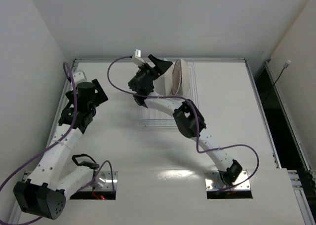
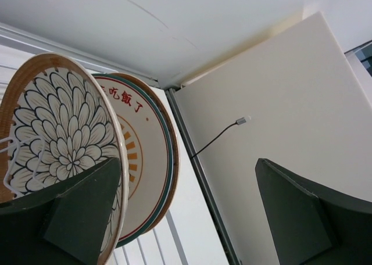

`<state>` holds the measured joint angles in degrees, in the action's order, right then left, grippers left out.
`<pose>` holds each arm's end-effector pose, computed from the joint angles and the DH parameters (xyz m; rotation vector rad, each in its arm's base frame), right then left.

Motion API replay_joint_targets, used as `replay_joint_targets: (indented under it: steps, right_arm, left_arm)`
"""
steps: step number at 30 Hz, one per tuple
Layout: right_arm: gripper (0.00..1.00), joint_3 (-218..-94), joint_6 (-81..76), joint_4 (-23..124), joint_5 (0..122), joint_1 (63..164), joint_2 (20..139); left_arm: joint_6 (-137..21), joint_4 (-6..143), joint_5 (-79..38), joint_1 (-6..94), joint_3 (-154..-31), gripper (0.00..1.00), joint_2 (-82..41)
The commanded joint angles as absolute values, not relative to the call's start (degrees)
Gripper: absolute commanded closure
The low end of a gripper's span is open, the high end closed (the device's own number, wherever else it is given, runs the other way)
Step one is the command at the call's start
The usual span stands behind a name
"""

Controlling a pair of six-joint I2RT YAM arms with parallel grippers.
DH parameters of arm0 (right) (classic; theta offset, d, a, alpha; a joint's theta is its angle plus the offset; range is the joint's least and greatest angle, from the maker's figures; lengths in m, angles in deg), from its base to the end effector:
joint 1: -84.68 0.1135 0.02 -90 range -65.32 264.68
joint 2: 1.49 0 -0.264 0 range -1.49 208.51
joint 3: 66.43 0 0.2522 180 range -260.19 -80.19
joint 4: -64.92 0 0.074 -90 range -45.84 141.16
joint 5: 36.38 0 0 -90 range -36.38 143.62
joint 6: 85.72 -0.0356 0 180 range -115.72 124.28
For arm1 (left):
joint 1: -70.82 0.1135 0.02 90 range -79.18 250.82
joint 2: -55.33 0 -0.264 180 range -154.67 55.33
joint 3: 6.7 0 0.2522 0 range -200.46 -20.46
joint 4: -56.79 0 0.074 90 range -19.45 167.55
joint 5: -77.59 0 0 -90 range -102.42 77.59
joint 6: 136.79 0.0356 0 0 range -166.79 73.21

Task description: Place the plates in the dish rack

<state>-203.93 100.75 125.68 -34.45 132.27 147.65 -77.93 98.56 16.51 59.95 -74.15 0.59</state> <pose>0.3924 0.3768 0.2549 -0.0911 1.6763 -1.2018 0.2051 -0.0219 0.3335 -0.6466 1.9036 0.0593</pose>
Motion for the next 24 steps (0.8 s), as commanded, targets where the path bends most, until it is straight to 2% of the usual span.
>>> replay_joint_targets:
  steps: [1, 13, 24]
  right_arm:
    - [0.01, -204.21, 101.23, 149.16, -50.26, 133.45, 143.71]
    - [0.01, -202.36, 104.65, 153.38, -50.26, 134.51, 144.85]
    - [0.01, -212.73, 104.65, 152.06, -50.26, 137.67, 143.28]
  left_arm:
    - [-78.52, 97.79, 17.03, 60.36, -74.07, 0.2, 0.92]
    - [-78.52, 97.79, 17.03, 60.36, -74.07, 0.2, 0.92]
    - [-78.52, 97.79, 17.56, 60.36, -74.07, 0.2, 0.92]
